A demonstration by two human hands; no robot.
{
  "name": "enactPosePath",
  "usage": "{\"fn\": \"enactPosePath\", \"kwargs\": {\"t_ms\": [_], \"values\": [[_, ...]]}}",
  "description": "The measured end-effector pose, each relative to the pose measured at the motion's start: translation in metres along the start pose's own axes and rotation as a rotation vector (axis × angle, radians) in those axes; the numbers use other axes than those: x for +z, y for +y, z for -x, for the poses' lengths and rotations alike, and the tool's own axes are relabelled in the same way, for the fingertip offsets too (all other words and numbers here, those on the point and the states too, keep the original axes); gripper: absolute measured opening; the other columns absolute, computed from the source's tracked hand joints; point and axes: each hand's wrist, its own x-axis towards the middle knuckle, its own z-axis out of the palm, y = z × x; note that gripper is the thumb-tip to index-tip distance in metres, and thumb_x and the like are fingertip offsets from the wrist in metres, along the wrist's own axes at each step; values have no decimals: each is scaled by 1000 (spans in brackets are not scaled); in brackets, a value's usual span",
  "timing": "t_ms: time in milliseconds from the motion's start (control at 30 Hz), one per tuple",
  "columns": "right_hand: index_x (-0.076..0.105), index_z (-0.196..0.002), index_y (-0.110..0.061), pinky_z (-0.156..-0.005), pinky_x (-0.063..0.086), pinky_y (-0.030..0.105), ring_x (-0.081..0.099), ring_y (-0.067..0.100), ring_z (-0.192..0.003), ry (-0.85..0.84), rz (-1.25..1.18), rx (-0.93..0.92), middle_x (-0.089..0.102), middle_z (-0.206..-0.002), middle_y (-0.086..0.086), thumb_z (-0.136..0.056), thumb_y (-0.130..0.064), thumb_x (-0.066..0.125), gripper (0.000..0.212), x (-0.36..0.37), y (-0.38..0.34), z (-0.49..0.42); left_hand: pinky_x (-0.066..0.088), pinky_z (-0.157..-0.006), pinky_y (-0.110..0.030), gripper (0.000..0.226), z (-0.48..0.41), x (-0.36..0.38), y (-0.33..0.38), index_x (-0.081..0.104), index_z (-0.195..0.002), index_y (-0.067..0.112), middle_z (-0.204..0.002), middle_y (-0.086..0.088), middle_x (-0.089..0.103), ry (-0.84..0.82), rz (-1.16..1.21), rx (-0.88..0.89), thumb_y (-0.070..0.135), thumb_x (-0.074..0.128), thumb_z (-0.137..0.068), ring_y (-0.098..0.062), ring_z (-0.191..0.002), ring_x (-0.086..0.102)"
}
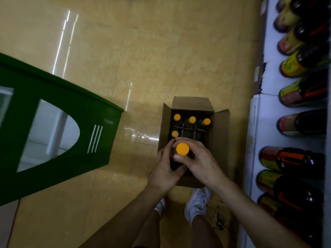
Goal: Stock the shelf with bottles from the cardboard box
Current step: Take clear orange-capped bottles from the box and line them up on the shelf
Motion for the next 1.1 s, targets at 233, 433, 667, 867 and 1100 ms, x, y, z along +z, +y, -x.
{"fn": "enactPosePath", "kwargs": {"t_ms": [233,433,667,867,1100], "values": [[64,-118,-50,-99,53,42,59,0,-117,156,-63,-77,65,-123,-15,-85,-51,68,34,-59,-129,65,51,-95,-17,66,70,-46,105,41,-143,56,-143,19,55,-20,49,223,37,77,-91,3,-128,54],[70,-114,-33,-93,54,44,65,8,-107,297,-38,-161,71,-110,-8,-86,-50,65,33,-118,-240,113,47,-92,-7,62,128,-80,215,37,-131,76,-133,39,56,-51,16,398,58,72,-82,18,-122,53],[64,-105,-42,-88,56,38,66,0,-98,528,39,-256,71,-102,-18,-82,-58,63,28,-177,-353,180,45,-79,-1,63,192,-107,326,39,-125,73,-120,43,59,-92,-8,620,38,78,-90,28,-110,52],[68,-97,-50,-70,52,27,66,-9,-81,775,8,-312,73,-91,-25,-73,-69,61,31,-213,-423,244,56,-82,-15,66,248,-114,405,33,-132,75,-118,43,62,-166,-61,832,56,74,-83,14,-104,65],[71,-96,-39,-77,57,26,72,3,-89,979,58,-368,76,-92,-19,-89,-46,72,10,-252,-483,322,55,-98,-30,72,306,-98,483,33,-146,59,-133,27,64,-287,-109,1031,56,75,-87,6,-118,64]]}}
